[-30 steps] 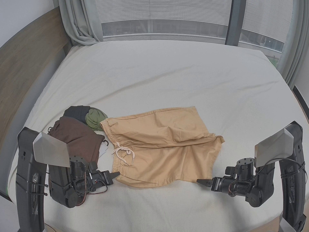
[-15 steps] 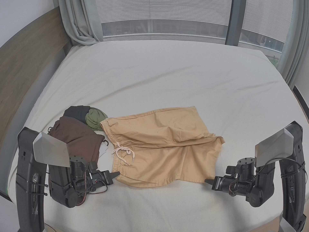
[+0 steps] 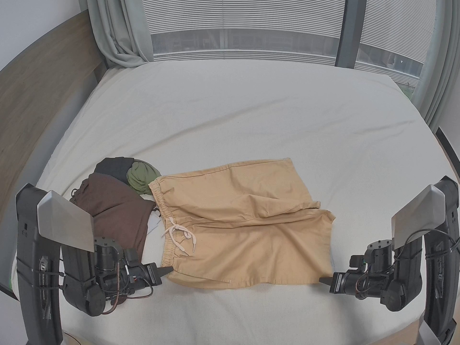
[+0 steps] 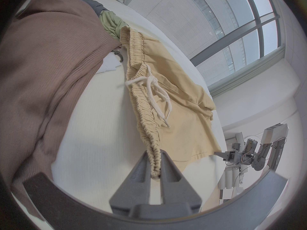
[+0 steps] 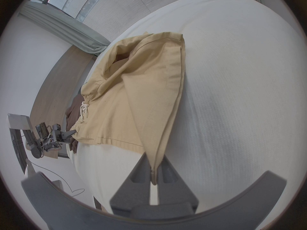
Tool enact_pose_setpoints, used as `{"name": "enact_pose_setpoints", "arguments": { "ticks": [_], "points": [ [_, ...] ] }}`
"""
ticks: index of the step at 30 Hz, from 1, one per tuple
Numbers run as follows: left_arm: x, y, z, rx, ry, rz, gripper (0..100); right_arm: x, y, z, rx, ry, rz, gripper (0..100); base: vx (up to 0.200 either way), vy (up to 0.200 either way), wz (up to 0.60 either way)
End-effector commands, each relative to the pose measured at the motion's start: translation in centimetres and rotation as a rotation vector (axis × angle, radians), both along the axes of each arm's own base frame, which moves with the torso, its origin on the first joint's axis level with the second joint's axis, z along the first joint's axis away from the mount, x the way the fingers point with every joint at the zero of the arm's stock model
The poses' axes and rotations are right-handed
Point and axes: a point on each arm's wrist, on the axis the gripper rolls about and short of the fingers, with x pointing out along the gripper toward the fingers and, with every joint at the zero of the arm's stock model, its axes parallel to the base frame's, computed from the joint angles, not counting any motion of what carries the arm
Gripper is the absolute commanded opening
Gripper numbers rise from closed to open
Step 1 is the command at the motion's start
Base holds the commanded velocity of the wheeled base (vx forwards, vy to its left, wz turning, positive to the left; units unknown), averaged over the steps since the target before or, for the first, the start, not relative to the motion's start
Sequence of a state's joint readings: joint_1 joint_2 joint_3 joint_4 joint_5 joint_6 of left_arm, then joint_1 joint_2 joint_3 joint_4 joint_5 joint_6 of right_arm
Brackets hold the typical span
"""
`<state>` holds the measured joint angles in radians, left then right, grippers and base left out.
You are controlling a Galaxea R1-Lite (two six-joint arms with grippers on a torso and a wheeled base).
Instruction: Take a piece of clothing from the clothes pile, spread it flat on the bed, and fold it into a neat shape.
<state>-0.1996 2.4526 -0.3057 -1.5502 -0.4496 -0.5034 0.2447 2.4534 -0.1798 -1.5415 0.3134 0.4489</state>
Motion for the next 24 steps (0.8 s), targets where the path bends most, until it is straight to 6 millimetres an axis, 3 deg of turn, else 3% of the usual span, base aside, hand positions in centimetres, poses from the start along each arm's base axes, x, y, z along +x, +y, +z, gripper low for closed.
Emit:
{"name": "enact_pose_setpoints", "arguments": {
  "ticks": [1,10,17,24],
  "points": [
    [-2.0,0.8,1.9,0.003,0.011,0.008,0,-1.2,-0.5,0.1,-0.024,0.034,0.009,0,0.0,0.0,0.0],
    [-5.4,1.4,2.9,0.07,0.047,-0.04,0,-2.9,-0.7,0.4,-0.063,0.067,0.052,0,0.0,0.0,0.0],
    [-6.0,1.9,1.9,0.119,0.075,-0.056,0,-4.2,-0.9,0.5,-0.081,0.102,0.103,0,0.0,0.0,0.0],
    [-6.0,1.9,1.6,0.134,0.08,-0.062,0,-4.1,-1.1,0.4,-0.08,0.102,0.096,0,0.0,0.0,0.0]
  ]
}}
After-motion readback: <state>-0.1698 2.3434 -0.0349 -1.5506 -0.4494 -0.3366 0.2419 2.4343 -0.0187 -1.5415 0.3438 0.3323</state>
